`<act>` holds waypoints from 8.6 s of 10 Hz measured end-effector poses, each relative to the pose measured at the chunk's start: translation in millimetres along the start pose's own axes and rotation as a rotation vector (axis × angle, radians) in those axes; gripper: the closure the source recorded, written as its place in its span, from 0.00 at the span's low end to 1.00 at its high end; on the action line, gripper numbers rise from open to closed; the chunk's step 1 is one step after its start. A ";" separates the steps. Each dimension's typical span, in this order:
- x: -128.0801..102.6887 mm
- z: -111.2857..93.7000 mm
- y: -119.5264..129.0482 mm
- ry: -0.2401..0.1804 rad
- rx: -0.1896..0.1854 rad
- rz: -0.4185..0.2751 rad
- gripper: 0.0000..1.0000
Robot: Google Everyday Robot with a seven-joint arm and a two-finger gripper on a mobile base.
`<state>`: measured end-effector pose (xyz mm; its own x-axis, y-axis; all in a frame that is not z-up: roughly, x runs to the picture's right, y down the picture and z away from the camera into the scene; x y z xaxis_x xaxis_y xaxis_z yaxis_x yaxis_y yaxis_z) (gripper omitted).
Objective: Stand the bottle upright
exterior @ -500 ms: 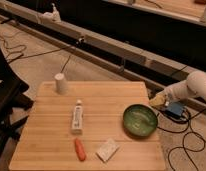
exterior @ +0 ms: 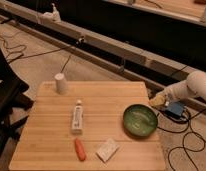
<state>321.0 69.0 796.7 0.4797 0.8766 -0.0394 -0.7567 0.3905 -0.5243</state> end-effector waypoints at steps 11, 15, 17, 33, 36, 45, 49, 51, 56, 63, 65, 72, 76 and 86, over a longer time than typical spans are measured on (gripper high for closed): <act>0.0 0.0 0.0 0.000 0.000 0.000 0.38; 0.7 1.0 0.1 0.000 -0.002 0.001 0.38; 0.9 1.2 0.0 0.001 0.000 0.000 0.38; -129.2 99.6 112.5 0.046 0.075 -0.100 0.38; -157.0 116.3 134.5 0.010 0.082 -0.065 0.38; -177.2 125.2 129.0 0.017 0.065 0.082 0.38; -197.8 149.8 145.3 0.062 0.011 0.173 0.38; -206.4 158.6 164.9 0.072 -0.058 0.221 0.38; -230.0 181.1 212.8 0.085 -0.158 0.256 0.38; -229.5 180.2 210.8 0.082 -0.157 0.260 0.38; -229.2 189.7 223.9 0.098 -0.175 0.249 0.38; -234.5 236.1 287.6 0.173 -0.284 0.171 0.38; -242.6 257.7 291.6 0.195 -0.252 0.145 0.38; -225.8 298.3 282.2 0.271 -0.135 0.171 0.38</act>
<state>-133.4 65.2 911.3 0.4650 0.8127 -0.3512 -0.7793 0.1876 -0.5979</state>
